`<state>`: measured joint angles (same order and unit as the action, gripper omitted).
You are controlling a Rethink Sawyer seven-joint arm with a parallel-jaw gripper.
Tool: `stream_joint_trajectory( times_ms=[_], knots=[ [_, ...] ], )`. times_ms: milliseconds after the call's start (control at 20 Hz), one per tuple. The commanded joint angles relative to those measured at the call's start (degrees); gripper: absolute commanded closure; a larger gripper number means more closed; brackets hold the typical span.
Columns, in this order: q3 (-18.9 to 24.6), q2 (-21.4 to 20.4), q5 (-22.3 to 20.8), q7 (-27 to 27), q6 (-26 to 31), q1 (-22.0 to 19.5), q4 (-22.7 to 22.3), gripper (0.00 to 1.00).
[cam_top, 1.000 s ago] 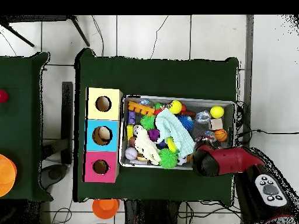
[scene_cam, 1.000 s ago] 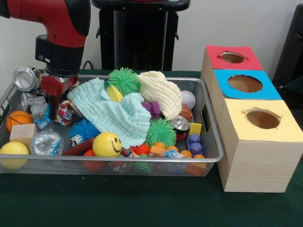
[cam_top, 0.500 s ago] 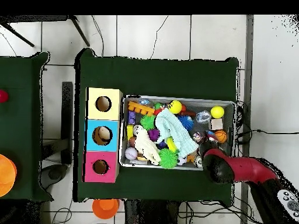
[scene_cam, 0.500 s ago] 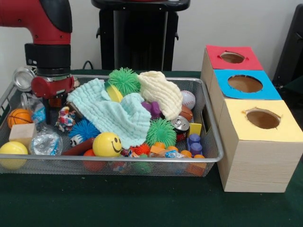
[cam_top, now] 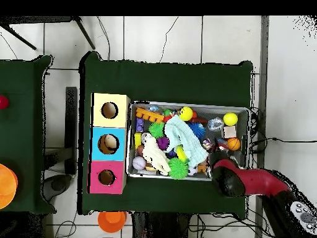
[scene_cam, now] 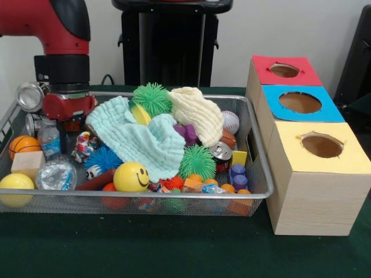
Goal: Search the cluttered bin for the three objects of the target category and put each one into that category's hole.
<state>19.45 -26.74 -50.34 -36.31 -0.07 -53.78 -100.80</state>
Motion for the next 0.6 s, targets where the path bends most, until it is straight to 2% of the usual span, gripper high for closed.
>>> stream_joint_trajectory(
  times_ms=[50, 150, 200, 350, 600],
  knots=[
    [-17.1, -2.6, 1.8, -13.8, -11.2, 16.3, 5.6, 0.0],
    [-26.0, -2.6, 6.0, -12.7, -15.0, 22.3, 7.6, 0.0],
    [-27.7, -2.9, 6.9, -12.1, -15.3, 23.6, 7.9, 0.0],
    [-36.2, -1.6, 12.0, -9.2, -18.9, 29.1, 9.5, 0.0],
    [-40.8, -1.9, 13.5, -7.6, -17.9, 33.5, 10.1, 0.0]
  ],
)
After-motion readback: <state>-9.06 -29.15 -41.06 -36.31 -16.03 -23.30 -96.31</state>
